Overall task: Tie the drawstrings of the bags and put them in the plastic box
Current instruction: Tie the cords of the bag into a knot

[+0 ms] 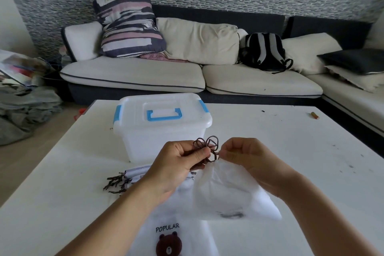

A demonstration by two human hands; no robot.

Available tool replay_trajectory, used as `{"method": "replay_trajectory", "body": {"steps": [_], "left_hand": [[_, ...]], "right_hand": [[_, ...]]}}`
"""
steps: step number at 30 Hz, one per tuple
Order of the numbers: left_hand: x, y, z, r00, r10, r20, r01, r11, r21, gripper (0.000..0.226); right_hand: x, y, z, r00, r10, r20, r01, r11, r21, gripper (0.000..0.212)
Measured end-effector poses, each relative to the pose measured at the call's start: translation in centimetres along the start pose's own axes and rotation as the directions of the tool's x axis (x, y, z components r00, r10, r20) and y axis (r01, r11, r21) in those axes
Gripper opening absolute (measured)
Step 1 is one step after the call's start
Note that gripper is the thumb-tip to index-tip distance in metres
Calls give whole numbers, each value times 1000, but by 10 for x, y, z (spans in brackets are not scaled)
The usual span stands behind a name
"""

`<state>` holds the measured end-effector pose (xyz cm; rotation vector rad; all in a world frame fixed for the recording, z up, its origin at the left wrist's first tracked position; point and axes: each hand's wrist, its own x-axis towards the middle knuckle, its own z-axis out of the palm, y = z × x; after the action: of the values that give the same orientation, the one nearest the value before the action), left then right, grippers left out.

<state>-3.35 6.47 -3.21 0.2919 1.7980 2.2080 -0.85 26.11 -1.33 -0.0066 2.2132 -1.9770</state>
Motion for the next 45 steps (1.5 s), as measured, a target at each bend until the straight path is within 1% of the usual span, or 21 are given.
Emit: {"method": "replay_trajectory", "body": {"steps": [2,4,6,7,8,10,11,13,15,18,20,24,26,29,32,35,37,38,40,43,45], "left_hand": [[0,0,1,1000,5,-8,-5,1000,8,15],[1,-2,3,1000,13,6,-13,999,47,15],[1,-3,4,1000,22,23,-23,996,81,15],[1,-3,5,999,20,30,-23,996,91,16],[1,-3,5,999,16,34,-20,995,99,17],[0,-2,5,999,14,34,-18,992,122,17],[-1,-2,5,1000,12,29,-16,991,134,17],[-1,-3,4,1000,-8,5,7,989,149,17],[0,-5,3,999,-37,-27,40,987,155,17],[0,-4,4,997,-65,-42,71,986,149,16],[0,-4,4,997,-70,-41,75,987,143,15],[-2,-2,4,996,-72,-46,76,992,97,16],[-3,-2,3,997,-69,-43,73,993,95,16],[-3,-3,2,997,-67,-33,70,994,84,16],[-2,-3,3,998,-60,-36,63,996,71,19],[-3,0,4,999,-40,-30,41,999,26,20],[-3,1,4,999,-25,-19,26,999,25,20],[-4,2,3,1000,-19,-12,19,999,26,21],[-4,3,2,1000,-1,0,1,999,35,21],[-3,5,3,998,53,-25,-51,995,85,18],[-3,7,4,996,84,-24,-81,989,123,15]], "right_hand": [[-2,0,-4,1000,1,7,-1,999,-34,10],[-5,0,-4,997,31,71,-29,999,-18,12],[-6,0,-1,990,17,139,-22,999,39,23],[-5,0,2,989,-2,146,-9,997,71,27],[-4,-1,5,992,-18,124,5,995,103,31],[-1,-2,10,999,-41,18,38,988,151,35],[0,-1,12,998,-51,-36,56,986,159,33],[1,-1,14,991,-62,-117,80,985,154,17],[1,-1,13,985,-60,-160,85,984,159,9],[-3,-3,14,989,-83,-119,101,984,148,20],[-5,-3,16,991,-102,-86,110,989,94,25],[-6,-5,17,991,-131,-38,128,990,-62,12],[-7,-4,18,990,-139,-31,136,986,-96,15],[-7,-4,21,989,-126,-76,121,990,-74,9],[-7,-3,28,986,-103,-129,104,995,-3,1],[-5,-2,32,976,-80,-201,100,991,88,19],[-4,-3,30,985,-56,-165,76,990,121,28],[-4,-3,29,993,-46,-107,58,992,112,29],[-6,-4,29,998,-48,-30,50,998,39,19],[-6,-6,26,991,-93,-99,91,996,-19,3],[-6,-6,25,987,-103,-126,103,995,-5,10]]}}
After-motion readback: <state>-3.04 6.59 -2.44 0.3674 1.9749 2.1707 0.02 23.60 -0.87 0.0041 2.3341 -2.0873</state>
